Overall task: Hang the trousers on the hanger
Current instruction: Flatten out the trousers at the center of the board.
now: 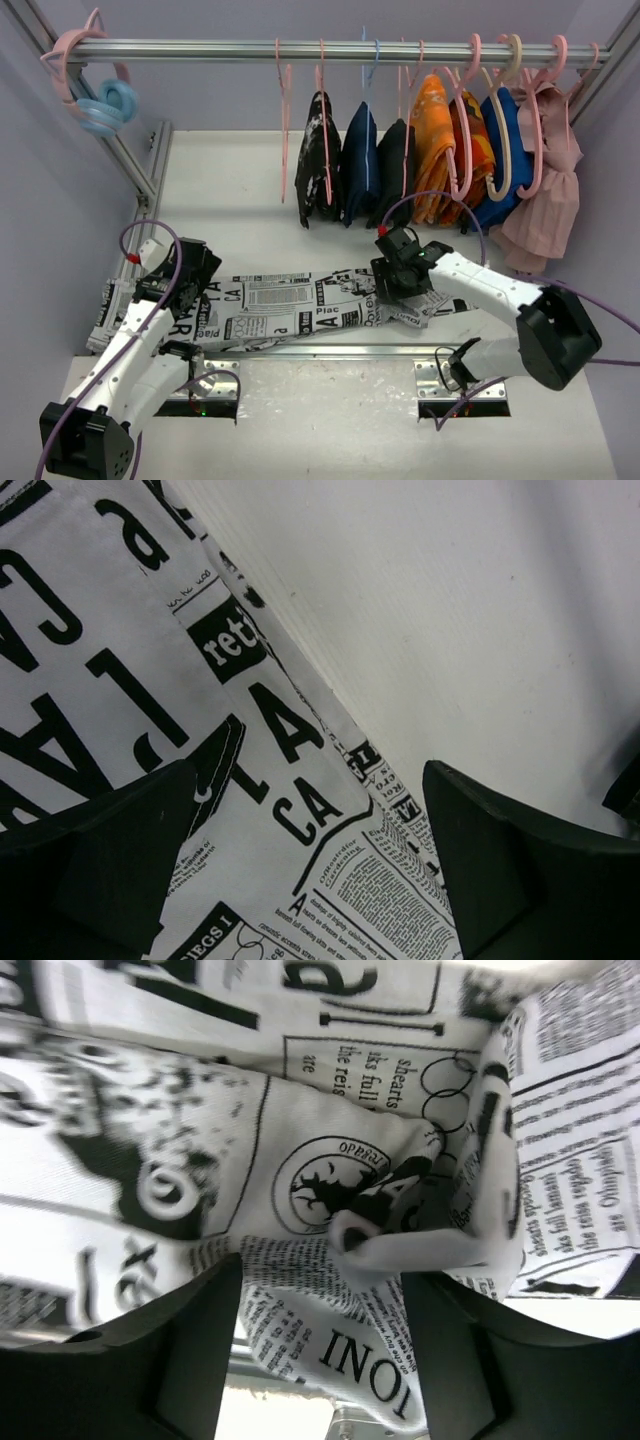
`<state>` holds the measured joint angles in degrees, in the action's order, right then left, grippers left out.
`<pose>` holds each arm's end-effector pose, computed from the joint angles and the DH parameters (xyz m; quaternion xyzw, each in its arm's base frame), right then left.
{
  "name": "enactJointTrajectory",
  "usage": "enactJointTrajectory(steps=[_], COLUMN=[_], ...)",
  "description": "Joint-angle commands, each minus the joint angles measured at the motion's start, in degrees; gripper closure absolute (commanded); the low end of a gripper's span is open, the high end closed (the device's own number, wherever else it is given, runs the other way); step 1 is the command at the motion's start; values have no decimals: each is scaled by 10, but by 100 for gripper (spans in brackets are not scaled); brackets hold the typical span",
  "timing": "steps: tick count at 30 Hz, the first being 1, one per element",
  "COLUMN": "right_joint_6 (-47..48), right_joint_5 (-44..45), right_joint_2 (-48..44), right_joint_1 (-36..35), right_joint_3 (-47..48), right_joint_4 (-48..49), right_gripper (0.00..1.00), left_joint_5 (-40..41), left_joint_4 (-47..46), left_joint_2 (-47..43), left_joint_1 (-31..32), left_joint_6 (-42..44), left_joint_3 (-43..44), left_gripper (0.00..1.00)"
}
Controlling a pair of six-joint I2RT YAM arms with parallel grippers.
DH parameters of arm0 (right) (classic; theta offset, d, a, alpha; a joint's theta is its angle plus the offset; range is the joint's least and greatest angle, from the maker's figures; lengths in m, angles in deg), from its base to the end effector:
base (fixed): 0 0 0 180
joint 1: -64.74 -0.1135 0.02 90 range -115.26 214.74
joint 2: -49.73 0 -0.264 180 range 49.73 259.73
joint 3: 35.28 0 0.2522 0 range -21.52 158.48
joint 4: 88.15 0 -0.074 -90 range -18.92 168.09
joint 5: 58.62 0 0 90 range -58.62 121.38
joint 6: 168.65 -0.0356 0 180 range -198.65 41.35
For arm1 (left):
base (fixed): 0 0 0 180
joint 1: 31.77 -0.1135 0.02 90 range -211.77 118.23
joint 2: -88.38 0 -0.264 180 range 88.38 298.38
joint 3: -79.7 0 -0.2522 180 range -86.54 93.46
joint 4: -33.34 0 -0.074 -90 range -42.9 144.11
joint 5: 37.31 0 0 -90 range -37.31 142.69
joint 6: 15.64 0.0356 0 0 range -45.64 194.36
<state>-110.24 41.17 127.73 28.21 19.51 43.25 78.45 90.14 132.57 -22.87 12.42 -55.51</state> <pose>0.1892 0.1326 0.1687 -0.0289 0.9835 0.0184 0.1777 0.1426 -0.0067 0.2120 -0.4745 0.8057 0.0096 0.3546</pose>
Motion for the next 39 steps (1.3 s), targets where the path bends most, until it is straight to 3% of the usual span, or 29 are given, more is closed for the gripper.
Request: enactJointTrajectory(steps=[1,7,12,15,21,24,31,39], right_joint_6=[-7,5,-12,-51,-76,-86,-80,-89], right_joint_5=[39,52,98,123,94,98,105,77], right_joint_2=[-98,-194,-149,-140,-127,-92,-111,-242], right_joint_1=[26,137,206,220,234,245,304,316], right_joint_3=[17,-4,-4,-7,-54,-47,-72,-127], right_joint_4=[-30,-59,-75,-65,26,26,34,54], right_gripper=[34,31,27,27,31,34,32,32], left_joint_5=[30,28,20,18,15,14,14,13], left_joint_4=[-12,-28,-42,-47,-57,-58,-69,-78], left_joint_2=[4,11,23,28,28,28,34,37], left_joint_1=[-1,-2,-2,-2,-1,-2,-1,-2], left_joint_6=[4,12,24,33,52,52,59,65], left_joint_3=[-3,-7,-5,-3,-6,-11,-12,-15], left_gripper=[5,5,5,5,5,5,5,5])
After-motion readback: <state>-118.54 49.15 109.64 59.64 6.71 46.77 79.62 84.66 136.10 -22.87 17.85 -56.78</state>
